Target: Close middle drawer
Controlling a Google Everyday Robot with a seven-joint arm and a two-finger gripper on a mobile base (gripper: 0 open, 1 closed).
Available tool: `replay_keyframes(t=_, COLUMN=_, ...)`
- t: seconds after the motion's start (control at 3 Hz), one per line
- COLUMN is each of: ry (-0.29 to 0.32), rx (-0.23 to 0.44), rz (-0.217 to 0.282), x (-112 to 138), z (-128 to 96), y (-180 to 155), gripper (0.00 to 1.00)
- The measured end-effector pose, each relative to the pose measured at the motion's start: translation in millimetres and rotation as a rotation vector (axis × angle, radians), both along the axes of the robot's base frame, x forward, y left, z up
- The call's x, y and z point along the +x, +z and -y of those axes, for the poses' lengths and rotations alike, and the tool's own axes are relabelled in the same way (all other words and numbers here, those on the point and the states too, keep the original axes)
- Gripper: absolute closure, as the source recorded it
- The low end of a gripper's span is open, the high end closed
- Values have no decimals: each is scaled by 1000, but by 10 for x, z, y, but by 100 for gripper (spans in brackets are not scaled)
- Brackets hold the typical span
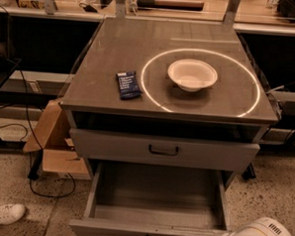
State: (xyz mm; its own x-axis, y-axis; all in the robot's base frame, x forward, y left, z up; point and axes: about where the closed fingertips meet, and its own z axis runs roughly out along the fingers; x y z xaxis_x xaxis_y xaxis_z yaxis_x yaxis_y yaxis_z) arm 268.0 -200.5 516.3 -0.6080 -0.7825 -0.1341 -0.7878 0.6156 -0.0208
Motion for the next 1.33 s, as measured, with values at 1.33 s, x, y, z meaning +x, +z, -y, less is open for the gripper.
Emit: replay_keyframes(t=1.33, ry=-118, rx=92, rz=-42, x=-66, z=-66, y=-858, gripper=100)
